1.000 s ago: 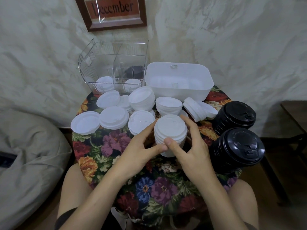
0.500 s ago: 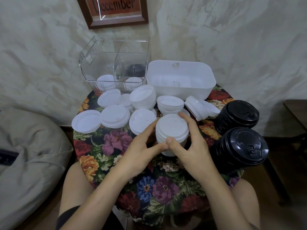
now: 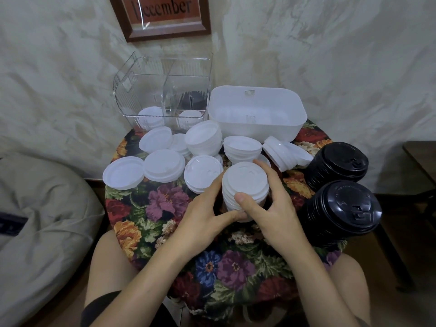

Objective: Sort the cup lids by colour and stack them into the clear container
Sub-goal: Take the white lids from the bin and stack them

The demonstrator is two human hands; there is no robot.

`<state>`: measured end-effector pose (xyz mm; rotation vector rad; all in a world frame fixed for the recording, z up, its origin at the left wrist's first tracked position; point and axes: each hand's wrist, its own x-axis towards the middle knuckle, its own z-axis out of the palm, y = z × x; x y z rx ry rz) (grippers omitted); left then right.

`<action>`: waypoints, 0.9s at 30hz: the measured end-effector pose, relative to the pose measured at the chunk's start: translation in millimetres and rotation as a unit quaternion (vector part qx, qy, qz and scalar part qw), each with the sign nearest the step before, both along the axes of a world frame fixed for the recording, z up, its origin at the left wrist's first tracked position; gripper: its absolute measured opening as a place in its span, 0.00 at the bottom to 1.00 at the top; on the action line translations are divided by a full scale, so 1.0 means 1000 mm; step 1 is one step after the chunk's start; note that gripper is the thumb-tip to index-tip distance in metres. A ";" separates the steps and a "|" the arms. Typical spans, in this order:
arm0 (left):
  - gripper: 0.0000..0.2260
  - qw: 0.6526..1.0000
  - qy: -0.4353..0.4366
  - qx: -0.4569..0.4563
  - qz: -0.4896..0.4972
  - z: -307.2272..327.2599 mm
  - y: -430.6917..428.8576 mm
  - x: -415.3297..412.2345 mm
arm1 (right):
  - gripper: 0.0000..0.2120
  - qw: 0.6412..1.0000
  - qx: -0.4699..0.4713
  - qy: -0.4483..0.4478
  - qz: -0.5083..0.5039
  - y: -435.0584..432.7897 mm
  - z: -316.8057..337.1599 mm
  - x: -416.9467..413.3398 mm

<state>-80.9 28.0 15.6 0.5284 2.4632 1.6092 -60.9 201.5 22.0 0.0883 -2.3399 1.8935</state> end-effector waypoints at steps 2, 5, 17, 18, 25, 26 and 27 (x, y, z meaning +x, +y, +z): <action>0.35 1.000 0.008 -0.002 0.014 0.000 -0.001 0.002 | 0.36 1.000 -0.015 -0.004 0.011 0.000 0.001 0.002; 0.35 1.000 0.008 0.001 0.019 -0.002 -0.004 0.005 | 0.36 0.999 -0.017 -0.012 0.028 0.000 0.001 0.006; 0.32 0.998 -0.025 0.047 -0.026 0.001 -0.004 0.004 | 0.34 0.998 -0.027 -0.015 0.049 0.010 -0.004 0.006; 0.32 0.998 -0.025 0.044 -0.028 0.001 -0.005 0.004 | 0.35 0.998 -0.027 -0.014 0.049 0.010 -0.005 0.006; 0.32 0.999 -0.018 0.031 -0.031 0.000 -0.007 0.002 | 0.37 0.998 -0.005 -0.021 0.056 0.012 -0.001 0.004; 0.32 0.999 -0.017 0.031 -0.033 0.000 -0.007 0.002 | 0.36 0.998 -0.001 -0.021 0.058 0.012 0.000 0.003; 0.32 0.999 -0.015 0.031 -0.034 -0.001 -0.007 0.001 | 0.35 0.998 0.001 -0.021 0.058 0.012 0.001 0.003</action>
